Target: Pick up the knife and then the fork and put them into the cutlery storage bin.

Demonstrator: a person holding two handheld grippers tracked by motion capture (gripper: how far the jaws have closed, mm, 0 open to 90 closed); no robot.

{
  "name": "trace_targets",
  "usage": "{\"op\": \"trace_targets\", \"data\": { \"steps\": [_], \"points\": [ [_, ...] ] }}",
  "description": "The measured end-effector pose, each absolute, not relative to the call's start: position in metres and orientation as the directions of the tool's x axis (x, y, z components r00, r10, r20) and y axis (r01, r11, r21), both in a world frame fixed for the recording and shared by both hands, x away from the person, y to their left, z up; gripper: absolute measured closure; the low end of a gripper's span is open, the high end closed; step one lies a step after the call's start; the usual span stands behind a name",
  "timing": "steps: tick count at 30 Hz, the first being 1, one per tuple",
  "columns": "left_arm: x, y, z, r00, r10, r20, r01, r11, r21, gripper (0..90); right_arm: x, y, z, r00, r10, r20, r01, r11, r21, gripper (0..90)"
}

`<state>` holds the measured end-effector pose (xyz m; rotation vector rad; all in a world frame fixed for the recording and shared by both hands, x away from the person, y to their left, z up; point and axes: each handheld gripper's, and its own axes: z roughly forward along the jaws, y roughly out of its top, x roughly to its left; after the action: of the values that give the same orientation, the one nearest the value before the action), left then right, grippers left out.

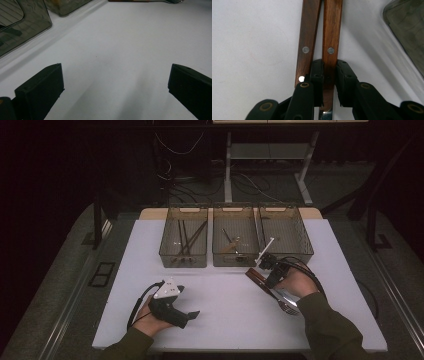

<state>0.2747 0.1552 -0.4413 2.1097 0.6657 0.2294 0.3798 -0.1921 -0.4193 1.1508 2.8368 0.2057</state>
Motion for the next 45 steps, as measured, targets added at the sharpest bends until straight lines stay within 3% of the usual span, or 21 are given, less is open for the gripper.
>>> {"op": "trace_targets", "data": {
  "steps": [12,27,45],
  "points": [
    [0.275,0.155,-0.441,0.840,0.536,-0.083,0.374,-0.461,0.805,0.0,0.376,-0.198,-0.416,-0.728,0.686,-0.021,0.672,0.718,0.180,77.2],
    [0.275,0.155,-0.441,0.843,0.532,-0.084,0.373,-0.463,0.804,0.0,0.366,-0.222,-0.394,-0.723,0.690,0.024,0.659,0.680,0.322,77.7],
    [0.274,0.156,-0.441,0.845,0.527,-0.093,0.371,-0.452,0.811,0.0,0.369,-0.253,-0.344,-0.693,0.719,0.049,0.643,0.585,0.495,77.7]
  ]
}}
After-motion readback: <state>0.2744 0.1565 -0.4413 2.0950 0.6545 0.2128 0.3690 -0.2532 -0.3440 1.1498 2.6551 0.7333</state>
